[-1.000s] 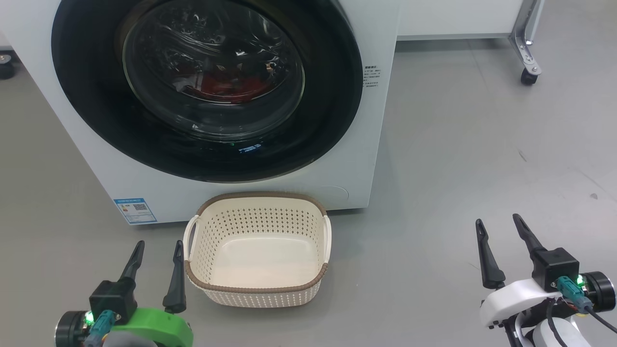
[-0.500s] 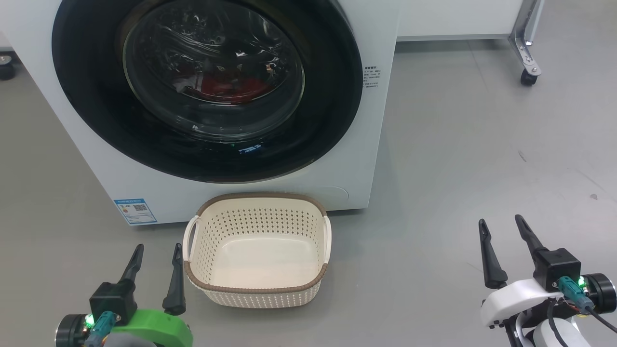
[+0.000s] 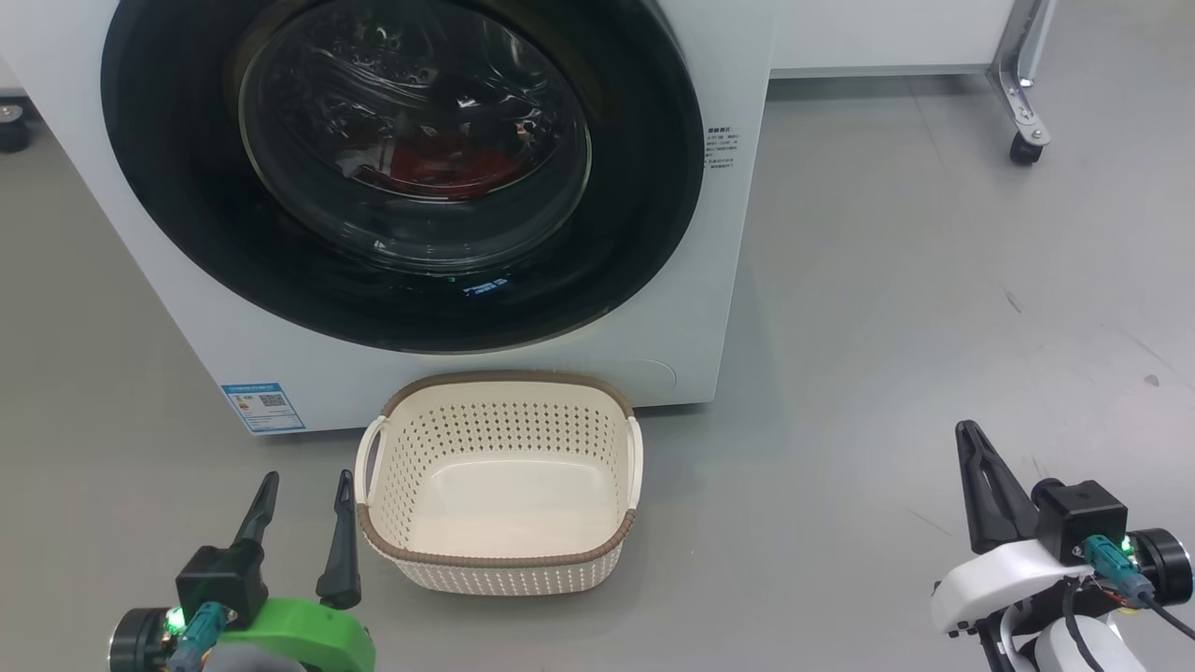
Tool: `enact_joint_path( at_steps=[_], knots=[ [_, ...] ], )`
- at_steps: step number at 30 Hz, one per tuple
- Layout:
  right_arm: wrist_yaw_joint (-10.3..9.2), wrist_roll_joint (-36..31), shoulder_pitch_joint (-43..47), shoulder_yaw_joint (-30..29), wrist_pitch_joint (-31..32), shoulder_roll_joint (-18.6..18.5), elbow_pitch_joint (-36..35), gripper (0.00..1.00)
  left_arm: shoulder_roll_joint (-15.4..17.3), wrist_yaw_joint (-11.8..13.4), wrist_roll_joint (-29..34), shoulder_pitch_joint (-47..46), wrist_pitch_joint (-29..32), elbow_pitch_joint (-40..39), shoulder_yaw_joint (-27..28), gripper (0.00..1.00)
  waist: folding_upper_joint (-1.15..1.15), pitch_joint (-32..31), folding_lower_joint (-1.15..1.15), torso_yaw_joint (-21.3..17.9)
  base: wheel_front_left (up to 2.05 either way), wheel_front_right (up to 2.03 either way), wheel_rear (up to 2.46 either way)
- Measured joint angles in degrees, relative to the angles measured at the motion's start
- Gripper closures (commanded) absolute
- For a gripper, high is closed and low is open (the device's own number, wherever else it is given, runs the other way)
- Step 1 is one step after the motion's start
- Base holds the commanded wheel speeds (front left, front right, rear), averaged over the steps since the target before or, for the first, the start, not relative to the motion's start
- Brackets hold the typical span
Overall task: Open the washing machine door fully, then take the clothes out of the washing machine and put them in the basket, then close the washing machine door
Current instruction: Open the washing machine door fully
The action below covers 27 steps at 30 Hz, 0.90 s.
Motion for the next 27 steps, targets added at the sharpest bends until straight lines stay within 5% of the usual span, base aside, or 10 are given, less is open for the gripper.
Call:
enact_joint_path(
  at_steps=[13, 20, 27],
  knots=[
    [2.03, 4.87, 0.03, -2.23, 0.00, 1.70, 1.32, 1.00, -0.45, -0.10, 0.74, -0.01, 0.00, -0.19, 0.36, 0.00, 0.00, 0.28, 0.00, 0.33, 0.00, 0.00, 0.00],
    [6.37, 23.45, -0.07, -10.29, 1.27, 8.79, 1.86, 1.00, -0.62, -0.53, 1.10, -0.20, 0.00, -1.21, 0.49, 0.00, 0.00, 2.03, 0.00, 0.69, 0.00, 0.00, 0.00],
    [9.01, 44.56, -4.15, -17.91, 7.65, 9.23, 3.01, 1.00, -1.08, -0.58, 1.54, -1.21, -0.01, -2.35, 0.42, 0.00, 0.00, 4.33, 0.00, 1.43, 0.00, 0.00, 0.00]
  ],
)
